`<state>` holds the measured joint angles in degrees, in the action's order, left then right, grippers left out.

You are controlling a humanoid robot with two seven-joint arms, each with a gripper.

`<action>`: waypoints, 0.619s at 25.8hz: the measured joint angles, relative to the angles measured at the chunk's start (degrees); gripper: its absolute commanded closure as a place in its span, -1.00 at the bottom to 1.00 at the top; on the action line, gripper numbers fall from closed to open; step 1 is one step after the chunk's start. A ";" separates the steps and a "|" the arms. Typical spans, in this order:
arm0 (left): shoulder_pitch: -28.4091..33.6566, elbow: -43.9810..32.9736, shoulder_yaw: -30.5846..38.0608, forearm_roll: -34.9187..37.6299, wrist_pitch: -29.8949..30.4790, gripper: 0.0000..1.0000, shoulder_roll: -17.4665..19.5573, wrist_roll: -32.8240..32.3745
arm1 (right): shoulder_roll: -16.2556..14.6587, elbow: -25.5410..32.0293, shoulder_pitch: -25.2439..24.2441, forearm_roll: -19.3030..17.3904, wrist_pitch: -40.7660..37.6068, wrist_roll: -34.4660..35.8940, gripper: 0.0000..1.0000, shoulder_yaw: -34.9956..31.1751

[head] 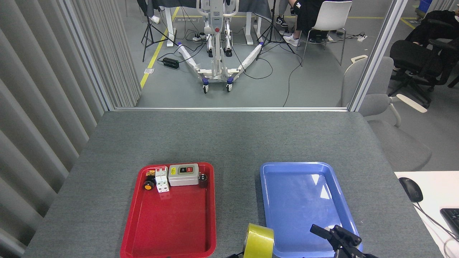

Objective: Place and move tape with both arms

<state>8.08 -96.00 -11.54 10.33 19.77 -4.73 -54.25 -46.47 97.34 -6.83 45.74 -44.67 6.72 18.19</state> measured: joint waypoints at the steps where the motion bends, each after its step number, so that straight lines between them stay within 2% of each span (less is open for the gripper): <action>1: 0.00 0.36 -0.04 0.02 0.38 1.00 0.03 0.00 | -0.07 0.20 0.41 0.00 -0.10 -0.22 -0.98 0.49; 3: 0.00 0.98 -0.11 0.10 1.49 1.00 0.05 0.00 | 0.34 0.50 1.40 0.03 -0.19 -1.77 -0.98 1.51; 7: -0.18 2.53 -0.14 0.19 3.47 1.00 0.07 0.00 | 4.31 0.36 3.92 0.61 -0.32 -5.95 -0.96 2.64; 13: -0.91 4.24 -0.01 0.22 4.44 1.00 0.33 -0.12 | 9.23 -0.11 5.55 1.53 -0.33 -9.55 -0.45 3.90; 16: -1.34 4.55 0.07 0.22 4.58 1.00 0.46 -0.13 | 10.61 -0.47 5.83 2.28 -0.34 -9.96 -0.35 4.65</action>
<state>6.74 -91.45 -11.47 10.55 24.35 -4.26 -54.39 -35.86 96.87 -1.01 48.02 -45.01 -3.24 22.84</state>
